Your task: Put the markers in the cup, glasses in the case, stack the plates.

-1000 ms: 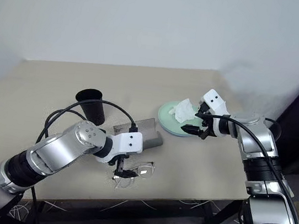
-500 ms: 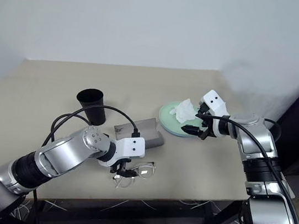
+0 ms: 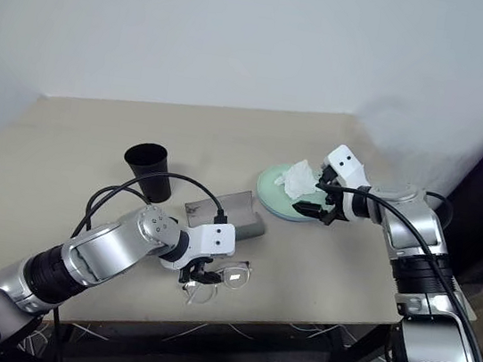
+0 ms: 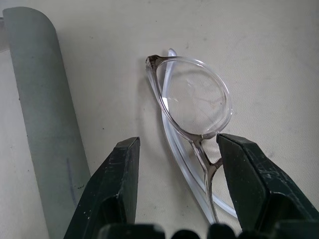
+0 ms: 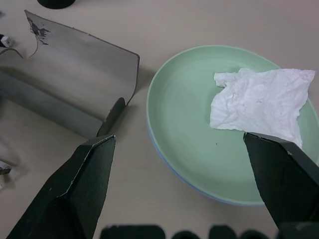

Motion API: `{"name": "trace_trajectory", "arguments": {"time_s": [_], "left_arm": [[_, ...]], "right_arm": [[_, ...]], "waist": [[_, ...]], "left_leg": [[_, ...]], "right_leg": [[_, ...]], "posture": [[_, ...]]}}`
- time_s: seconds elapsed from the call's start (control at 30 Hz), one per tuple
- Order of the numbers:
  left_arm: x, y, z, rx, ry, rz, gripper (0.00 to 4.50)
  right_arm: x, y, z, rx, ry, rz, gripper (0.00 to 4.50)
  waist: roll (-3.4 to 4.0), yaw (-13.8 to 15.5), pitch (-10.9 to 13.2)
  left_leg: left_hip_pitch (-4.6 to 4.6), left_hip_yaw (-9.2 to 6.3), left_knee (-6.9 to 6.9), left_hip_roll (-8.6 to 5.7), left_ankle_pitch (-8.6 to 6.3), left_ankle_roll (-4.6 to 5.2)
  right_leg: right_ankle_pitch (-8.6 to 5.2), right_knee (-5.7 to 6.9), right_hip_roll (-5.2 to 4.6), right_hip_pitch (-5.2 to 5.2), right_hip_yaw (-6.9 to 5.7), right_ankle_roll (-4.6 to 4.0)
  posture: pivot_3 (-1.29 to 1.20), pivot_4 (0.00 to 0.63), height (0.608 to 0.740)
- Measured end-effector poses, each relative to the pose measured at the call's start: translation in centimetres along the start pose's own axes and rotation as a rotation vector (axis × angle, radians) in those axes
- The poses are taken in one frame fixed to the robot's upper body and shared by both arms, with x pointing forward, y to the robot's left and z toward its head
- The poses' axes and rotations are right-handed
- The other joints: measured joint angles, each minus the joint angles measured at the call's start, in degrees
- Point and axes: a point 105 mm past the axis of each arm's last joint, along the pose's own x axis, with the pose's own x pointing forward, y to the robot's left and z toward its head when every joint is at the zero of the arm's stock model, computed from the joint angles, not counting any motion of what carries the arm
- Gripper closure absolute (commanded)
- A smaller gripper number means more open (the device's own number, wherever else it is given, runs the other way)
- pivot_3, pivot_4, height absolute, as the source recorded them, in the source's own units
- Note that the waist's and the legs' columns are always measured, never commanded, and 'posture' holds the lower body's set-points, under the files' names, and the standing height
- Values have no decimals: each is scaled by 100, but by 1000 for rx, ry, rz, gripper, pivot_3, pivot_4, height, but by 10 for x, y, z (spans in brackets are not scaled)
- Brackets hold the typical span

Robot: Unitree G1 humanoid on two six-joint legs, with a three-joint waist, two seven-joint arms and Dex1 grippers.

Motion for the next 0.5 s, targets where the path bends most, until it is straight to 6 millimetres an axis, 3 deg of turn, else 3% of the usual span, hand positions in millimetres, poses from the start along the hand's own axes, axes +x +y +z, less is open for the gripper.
{"name": "trace_trajectory", "arguments": {"time_s": [0.1, 0.27, 0.5], "left_arm": [[0, 0, 0, 4, -1, -2, 2843], [1, -2, 0, 14, 2, -9, 4453], [1, 1, -1, 29, 4, 3, 4453]], "right_arm": [[1, 0, 0, -2, -2, -2, 29], [1, 0, 1, -6, -6, -5, 29], [1, 0, 1, -9, -7, -5, 29]], "waist": [[0, 0, 0], [0, 1, 0], [0, 0, -1]], "left_leg": [[0, 0, 0, 0, 0, 0], [0, 0, 1, -1, 0, 0], [1, 0, 4, -1, 1, 2]], "right_leg": [[0, 0, 0, 0, 1, 0], [0, 0, 0, 2, 0, 0], [0, 1, 0, 3, 1, 0]], "posture": [[0, 0, 732], [0, 0, 732], [0, 0, 732]]}}
